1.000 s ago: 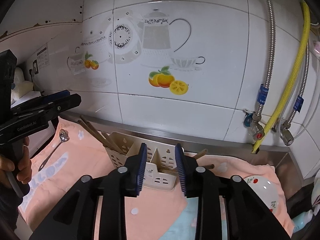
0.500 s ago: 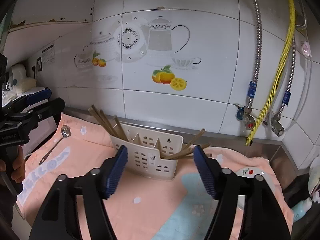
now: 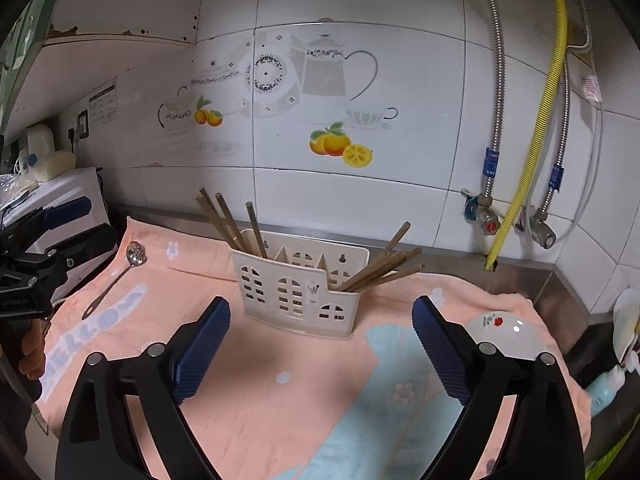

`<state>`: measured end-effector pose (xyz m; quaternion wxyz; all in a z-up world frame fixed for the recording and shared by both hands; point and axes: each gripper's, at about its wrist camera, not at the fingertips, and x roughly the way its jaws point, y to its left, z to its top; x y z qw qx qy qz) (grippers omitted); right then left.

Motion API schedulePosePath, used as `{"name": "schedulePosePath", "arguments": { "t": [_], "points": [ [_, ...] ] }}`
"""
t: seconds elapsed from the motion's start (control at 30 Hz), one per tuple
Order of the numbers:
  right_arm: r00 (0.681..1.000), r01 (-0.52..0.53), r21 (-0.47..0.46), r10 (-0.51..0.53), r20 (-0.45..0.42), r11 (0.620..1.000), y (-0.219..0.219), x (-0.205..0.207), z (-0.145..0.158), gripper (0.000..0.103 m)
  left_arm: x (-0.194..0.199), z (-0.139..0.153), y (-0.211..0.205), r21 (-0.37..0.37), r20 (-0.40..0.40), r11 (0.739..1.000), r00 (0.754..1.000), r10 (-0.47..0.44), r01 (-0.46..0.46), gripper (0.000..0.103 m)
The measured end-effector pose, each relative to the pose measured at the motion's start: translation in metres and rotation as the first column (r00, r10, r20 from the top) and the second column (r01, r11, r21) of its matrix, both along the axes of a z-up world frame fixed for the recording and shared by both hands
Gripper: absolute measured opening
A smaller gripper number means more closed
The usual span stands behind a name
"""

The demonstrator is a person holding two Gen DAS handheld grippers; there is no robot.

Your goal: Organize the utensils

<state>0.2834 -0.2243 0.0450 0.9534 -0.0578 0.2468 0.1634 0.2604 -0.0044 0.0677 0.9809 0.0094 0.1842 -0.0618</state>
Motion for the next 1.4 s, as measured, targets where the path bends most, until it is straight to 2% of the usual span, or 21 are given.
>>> {"name": "schedulePosePath", "arguments": {
  "t": [0.33,1.0,1.4],
  "points": [
    [1.0,0.018,0.003,-0.018,0.018,1.0,0.002,-0.031,-0.004,0.093,-0.036,-0.007,0.003,0.012,0.015,1.0,1.0,0.015,-0.016,0.098],
    [0.997,0.073,-0.01,-0.072,0.04,0.997,0.017,-0.087,-0.029,0.096,-0.085,-0.034,0.017,-0.034,-0.008,0.999,0.999,0.042,-0.042,0.098],
    [0.996,0.08,0.014,-0.08,0.034,0.997,0.02,-0.101,-0.036,0.096,-0.098,-0.039,0.019,0.01,-0.004,0.996,0.996,0.09,-0.09,0.098]
  ]
}}
